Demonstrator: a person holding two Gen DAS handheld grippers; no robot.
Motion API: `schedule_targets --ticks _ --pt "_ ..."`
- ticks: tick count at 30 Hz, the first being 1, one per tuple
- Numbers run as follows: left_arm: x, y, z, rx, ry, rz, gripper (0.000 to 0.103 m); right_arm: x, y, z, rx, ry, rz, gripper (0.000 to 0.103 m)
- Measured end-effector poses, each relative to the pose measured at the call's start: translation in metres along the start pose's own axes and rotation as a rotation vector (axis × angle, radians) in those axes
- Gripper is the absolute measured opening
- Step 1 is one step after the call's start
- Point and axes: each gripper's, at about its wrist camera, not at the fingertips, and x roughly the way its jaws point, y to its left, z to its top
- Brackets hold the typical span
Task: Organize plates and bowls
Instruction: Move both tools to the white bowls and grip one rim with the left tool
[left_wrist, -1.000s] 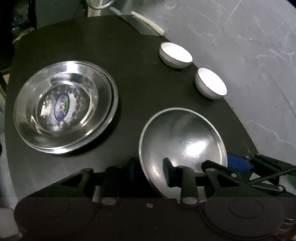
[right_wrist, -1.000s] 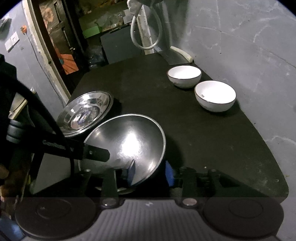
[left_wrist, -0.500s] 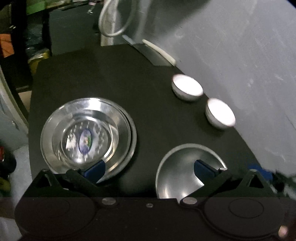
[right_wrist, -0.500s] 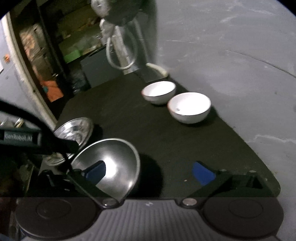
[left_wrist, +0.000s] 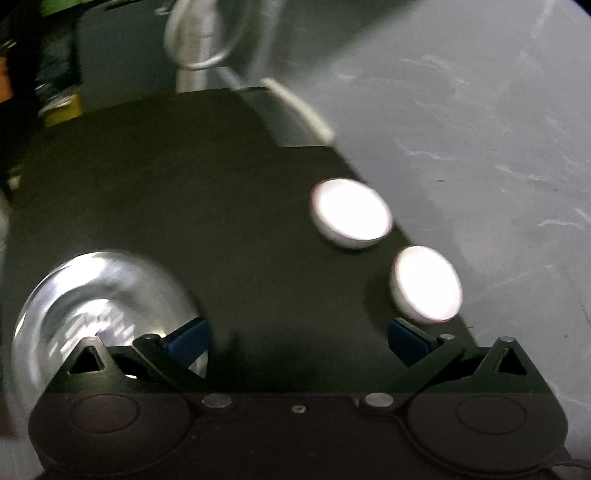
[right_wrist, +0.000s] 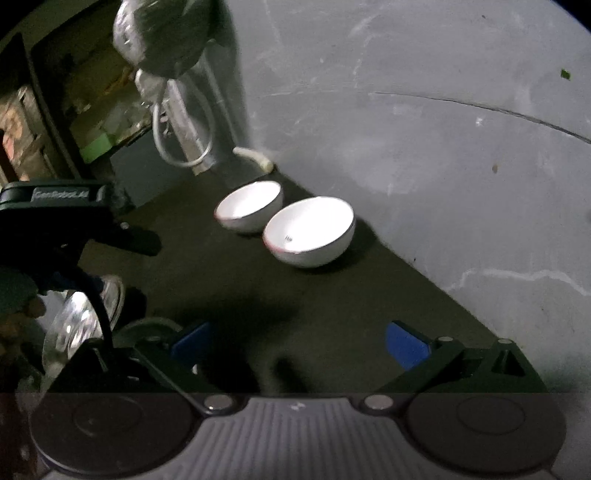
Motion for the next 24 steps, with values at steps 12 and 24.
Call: schedule_targets --ticks 12,24 --pt "0.066 -0.055 0.04 0.117 0.054 -0.087 0.102 0.038 -0.027 0.028 0.141 -0.043 -0.061 0.103" --pt "0.087 -0.056 0.038 0.117 0.11 -0.08 0.102 0.059 -0.029 0.029 0.194 -0.05 -0.071 0.103"
